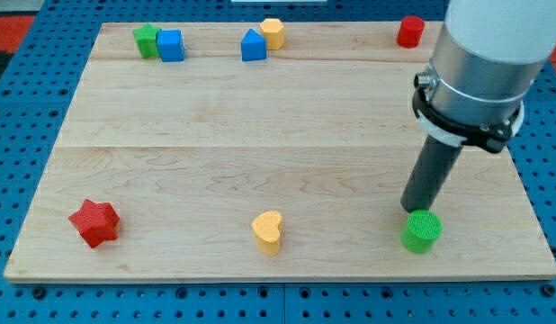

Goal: Point your arm towards the blue cube

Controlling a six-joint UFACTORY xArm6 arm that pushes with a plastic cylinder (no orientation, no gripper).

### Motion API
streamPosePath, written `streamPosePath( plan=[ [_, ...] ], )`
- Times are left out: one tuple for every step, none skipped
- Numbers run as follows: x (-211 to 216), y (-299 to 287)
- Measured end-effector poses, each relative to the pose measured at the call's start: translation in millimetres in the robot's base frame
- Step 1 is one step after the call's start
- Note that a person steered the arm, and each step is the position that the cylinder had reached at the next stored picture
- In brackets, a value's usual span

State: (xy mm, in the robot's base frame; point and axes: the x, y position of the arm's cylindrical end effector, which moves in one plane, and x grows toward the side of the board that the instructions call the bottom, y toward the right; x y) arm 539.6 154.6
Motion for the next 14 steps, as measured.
streamPosePath(
  plan=[
    [-4, 9],
    [-26, 13],
    [-32, 20],
    [-32, 25],
    [-32, 25],
    [-32, 26],
    [-32, 29],
    [-32, 33],
    [-32, 38],
    [-32, 44],
    [-32, 46],
    [-32, 47],
    [-32, 59],
    [-32, 74]
  ],
)
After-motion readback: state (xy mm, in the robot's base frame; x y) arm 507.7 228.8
